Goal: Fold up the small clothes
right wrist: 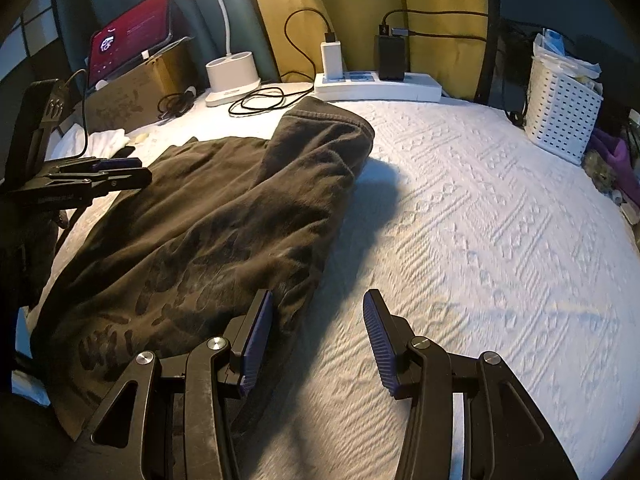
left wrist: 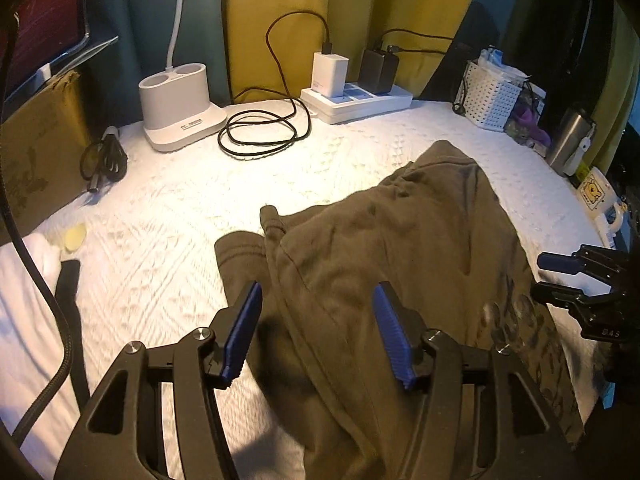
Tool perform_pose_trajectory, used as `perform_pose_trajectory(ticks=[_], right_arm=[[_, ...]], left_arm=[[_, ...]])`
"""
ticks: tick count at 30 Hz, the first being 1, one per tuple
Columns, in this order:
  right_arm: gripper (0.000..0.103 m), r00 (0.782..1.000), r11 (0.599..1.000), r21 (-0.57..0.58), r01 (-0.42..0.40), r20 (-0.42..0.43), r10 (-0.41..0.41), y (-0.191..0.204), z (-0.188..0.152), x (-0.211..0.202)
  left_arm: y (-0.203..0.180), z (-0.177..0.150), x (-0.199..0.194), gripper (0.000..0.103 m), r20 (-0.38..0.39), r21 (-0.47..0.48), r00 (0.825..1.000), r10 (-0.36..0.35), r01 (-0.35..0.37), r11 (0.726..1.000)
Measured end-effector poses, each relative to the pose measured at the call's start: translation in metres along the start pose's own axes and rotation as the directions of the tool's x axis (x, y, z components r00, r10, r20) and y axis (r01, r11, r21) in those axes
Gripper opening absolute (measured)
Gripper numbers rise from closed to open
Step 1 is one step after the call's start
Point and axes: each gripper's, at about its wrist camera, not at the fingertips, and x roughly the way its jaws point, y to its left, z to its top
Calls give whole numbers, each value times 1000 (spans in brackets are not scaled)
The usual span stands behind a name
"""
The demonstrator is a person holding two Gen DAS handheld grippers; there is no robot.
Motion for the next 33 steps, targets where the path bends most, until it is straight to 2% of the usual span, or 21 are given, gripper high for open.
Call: perform_pose_trajectory(ticks=[5,9,12,13,14,17,22,27,30,33], right_arm=[[49,1000,1000,-4,1,-4,-1,-7,8,8],[49,1000,1000,-5,-8,-2,8,-12,14,13],[49,1000,1000,-9,-12,8,12,-16,21,16],[49,1000,1000,-10,-15,14,15,-18,25,17],[49,1000,1000,-11,-22,22,22,-19,30,18],[49,998,999,-8,-39,42,39,-26,42,23],[49,994,997,30,-71,85,68,-39,70,32],[49,993,996,35,-82,92,78,-39,90,42],[49,996,999,6,-44,78,43,-34,97,59],[49,999,1000,-1,-21,36,21,-35,96,83]], left_arm=[[2,9,16,58,-26,5,1000,6,-5,1000],[7,14,31,58,-47,-11,999,-23,23,1000],[11,15,36,58,-35,-21,998,-51,51,999],[11,15,37,51,-31,-15,998,-49,48,999],[9,16,37,31,-28,-2,998,-51,51,999],[4,17,33,9,-9,30,998,-55,55,998],[3,23,10,6,66,44,997,-35,33,999],[10,29,-15,6,133,31,991,1,-5,1000],[17,27,-6,6,116,30,992,49,-53,998],[31,17,18,6,60,-4,997,51,-51,999]])
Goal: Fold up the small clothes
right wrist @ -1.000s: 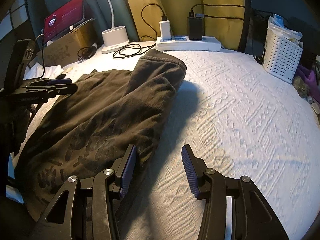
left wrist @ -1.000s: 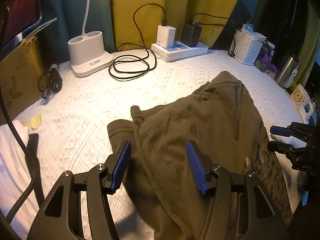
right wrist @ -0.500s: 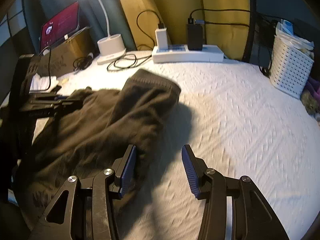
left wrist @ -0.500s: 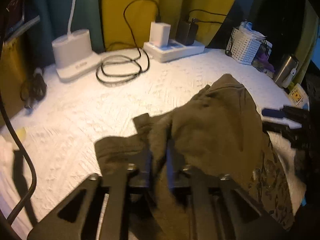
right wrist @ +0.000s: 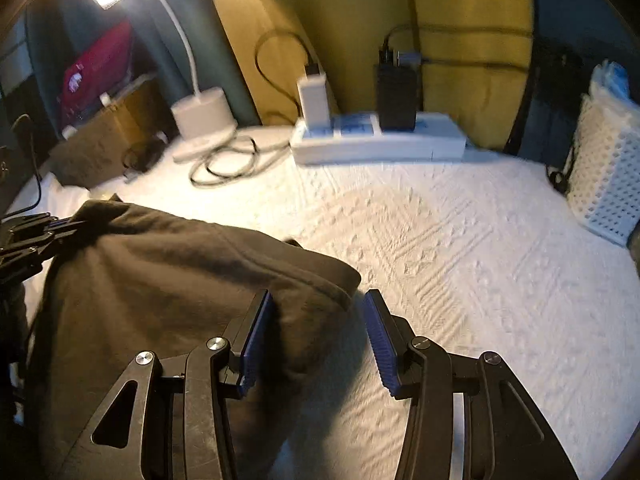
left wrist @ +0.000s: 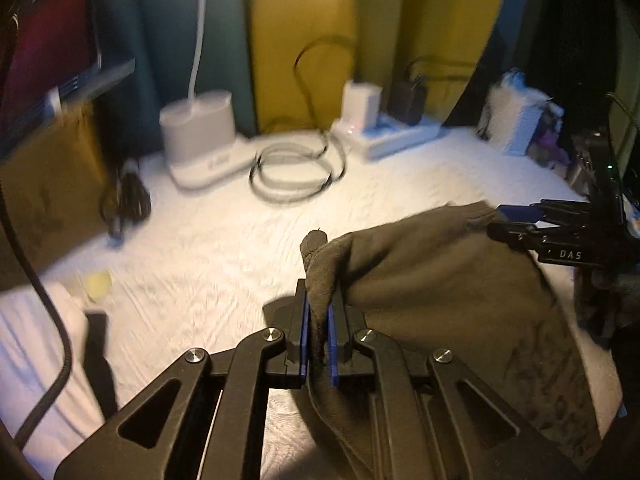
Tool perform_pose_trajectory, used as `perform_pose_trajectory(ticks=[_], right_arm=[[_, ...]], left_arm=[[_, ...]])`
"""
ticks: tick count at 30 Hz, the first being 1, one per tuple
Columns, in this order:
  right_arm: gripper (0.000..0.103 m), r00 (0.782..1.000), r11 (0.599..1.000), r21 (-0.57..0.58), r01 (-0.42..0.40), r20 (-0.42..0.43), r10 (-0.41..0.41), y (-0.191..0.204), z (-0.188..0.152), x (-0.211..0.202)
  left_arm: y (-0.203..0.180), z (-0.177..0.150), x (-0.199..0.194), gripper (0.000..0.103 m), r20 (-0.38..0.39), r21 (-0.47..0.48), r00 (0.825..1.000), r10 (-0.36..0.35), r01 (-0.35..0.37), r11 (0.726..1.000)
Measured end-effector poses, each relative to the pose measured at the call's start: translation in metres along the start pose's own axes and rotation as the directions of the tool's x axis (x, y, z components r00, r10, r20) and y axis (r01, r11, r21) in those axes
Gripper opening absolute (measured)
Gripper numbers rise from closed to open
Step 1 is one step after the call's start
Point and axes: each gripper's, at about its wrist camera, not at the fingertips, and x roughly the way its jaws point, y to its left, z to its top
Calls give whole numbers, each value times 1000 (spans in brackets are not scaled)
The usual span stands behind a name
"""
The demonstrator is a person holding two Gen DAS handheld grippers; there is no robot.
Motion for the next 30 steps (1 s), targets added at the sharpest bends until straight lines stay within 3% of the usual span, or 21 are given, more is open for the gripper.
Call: perform_pose_trajectory(ticks=[6,16,25,28,30], right_arm=[[49,999,999,0,44,27,-44,-7,2,-2],[49,1000,999,29,21,7,-21,-16,12,14],[49,992,994,10,111,59,-111,-11,5,-13],[49,993,993,-1,114,29,-114,-13,3,1],[50,993,994,5,113,15,-113,-14,2,4]], left_arm=[[4,-13,16,6,-24,-32,1000,-14,13,999],[6,-12,23,9,-37,-40,999,-26,24,999],[0,-7,5,11,-14,-37,999,37,-37,999],[1,-11,14,15,-45,-5,996,77,-78,997],[4,-14,17,15,-34,4,997,65,-65,998]])
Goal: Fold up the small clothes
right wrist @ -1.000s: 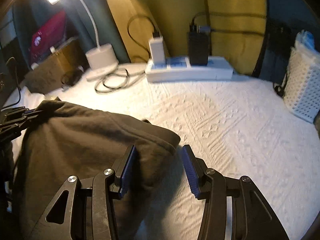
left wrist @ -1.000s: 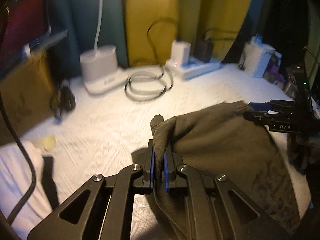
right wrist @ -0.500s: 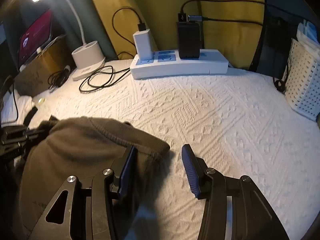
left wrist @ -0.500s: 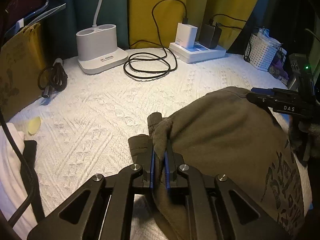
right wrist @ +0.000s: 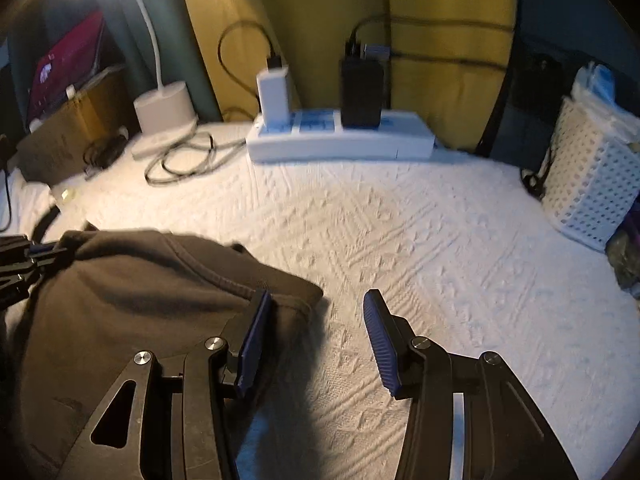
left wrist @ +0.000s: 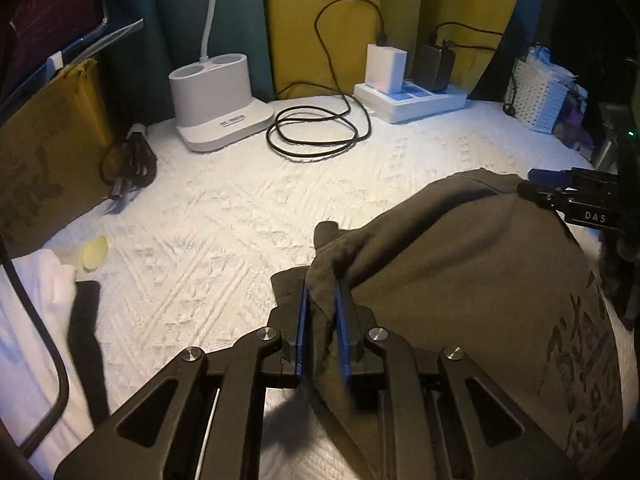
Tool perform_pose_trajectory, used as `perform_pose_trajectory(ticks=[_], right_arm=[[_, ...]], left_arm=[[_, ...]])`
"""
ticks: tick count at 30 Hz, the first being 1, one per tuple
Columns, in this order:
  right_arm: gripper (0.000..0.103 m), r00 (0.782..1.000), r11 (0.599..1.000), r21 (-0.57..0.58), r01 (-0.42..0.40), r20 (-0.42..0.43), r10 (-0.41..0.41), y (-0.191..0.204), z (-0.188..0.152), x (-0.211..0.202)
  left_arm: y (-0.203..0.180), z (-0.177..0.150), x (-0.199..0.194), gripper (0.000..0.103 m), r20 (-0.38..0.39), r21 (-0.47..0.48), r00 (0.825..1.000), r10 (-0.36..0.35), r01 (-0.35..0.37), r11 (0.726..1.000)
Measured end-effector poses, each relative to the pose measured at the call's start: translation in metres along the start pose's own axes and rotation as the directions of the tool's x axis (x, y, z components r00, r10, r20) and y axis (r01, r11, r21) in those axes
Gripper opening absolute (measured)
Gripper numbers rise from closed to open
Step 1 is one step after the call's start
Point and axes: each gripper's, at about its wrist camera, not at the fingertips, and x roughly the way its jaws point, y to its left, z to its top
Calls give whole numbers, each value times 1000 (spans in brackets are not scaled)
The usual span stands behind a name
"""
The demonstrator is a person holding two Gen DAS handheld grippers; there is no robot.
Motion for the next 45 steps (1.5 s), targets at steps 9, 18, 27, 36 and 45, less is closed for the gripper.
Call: perform_pose_trajectory(ticks=[9,18,27,36,45], right_arm=[[61,997,997,30,65,43,-66,-8,-5,-27],[62,1000,1000,10,16,19,-16,3,-20,-31],[65,1000,999,30,20,20,-21,-4,-26,-35],[65,1000,999,39,-6,27,5,-6,-19,-36],[65,999,998,20,-54,7,54,2,-14,-22]], left_arm=[[11,-4,-52,46,72,-95,997,-30,37,995],[-17,-54,-46,55,-59,-100,992,-113,107,989],[-2,-46,-50,60,-25,-108,998,-66,62,992],[15,-5,-32,71,32,-179,992,-125,129,975],[15,7,-6,73,4,-205,989,-147,145,968]])
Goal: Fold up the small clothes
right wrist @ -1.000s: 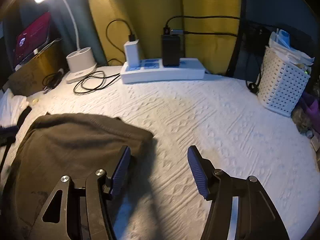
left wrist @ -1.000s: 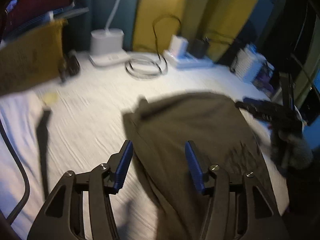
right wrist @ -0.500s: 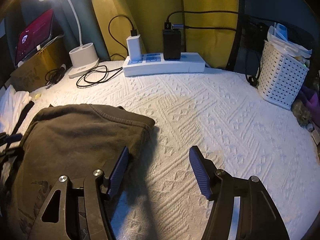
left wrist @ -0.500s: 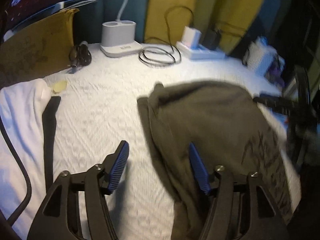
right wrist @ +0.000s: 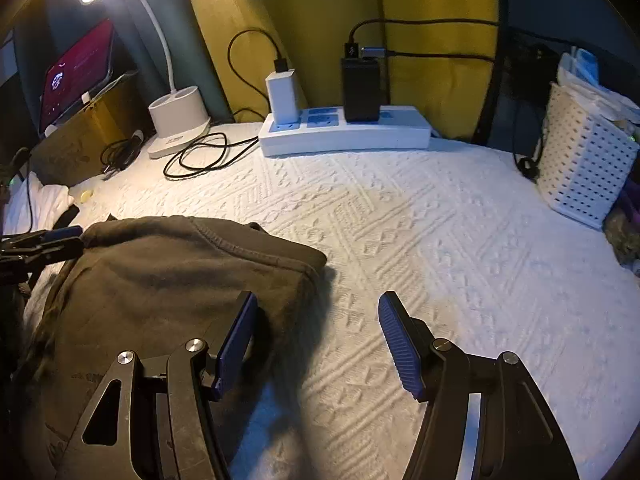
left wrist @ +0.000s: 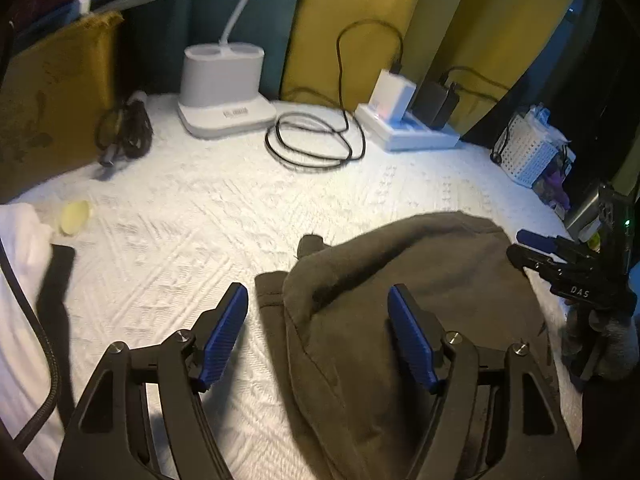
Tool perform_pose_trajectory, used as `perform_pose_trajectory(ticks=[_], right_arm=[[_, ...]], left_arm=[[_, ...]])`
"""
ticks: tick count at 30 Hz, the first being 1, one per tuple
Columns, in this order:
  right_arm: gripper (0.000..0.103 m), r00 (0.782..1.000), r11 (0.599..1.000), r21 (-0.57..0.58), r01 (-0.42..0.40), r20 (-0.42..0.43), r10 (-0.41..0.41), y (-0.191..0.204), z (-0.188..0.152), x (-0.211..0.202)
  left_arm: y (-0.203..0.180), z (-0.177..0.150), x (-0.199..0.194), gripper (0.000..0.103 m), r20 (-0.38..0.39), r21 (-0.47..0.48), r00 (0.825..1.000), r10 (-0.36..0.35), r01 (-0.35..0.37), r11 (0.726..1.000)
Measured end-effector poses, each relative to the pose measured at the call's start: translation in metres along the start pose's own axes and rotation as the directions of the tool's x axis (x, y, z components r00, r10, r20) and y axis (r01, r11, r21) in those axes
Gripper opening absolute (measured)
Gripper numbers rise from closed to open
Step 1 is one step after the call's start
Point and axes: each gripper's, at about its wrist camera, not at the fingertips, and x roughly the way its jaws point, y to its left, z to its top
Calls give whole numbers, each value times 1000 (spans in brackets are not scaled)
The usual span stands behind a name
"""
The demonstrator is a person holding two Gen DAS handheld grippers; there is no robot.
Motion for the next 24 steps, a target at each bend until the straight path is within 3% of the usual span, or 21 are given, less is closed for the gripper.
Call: perform_pose_trajectory(ticks=[4,6,10,13,18,21,24], right_arm=[[69,1000,1000,-11,-23,4,23,3,0,5],[83,999,999,-10,-32,5,32,4,0,7],[84,999,999,-7,-37,-2,37,5,0,11],[84,999,999,3,-42,-8,42,4,1,14],[84,998,998,9,-56,-15,56,4,1,16],[84,998,998,15,-63,-18,63,4,1,18],[85,998,998,11,-65,-21,65,7,3,21]], left_arm=[[0,-1,9,73,-7,-7,1000,-10,10,1000],[-2,-1,10,73,1,15,1000,1,-1,1000],[-6,0,14,74,-3,57,1000,21,-20,998],[-16,-2,17,74,-15,126,997,81,-79,989],[-15,-5,15,74,-5,73,994,113,-113,991],[-17,-7,17,89,11,58,997,79,-80,995],[-25,-5,22,91,-8,95,997,76,-75,993]])
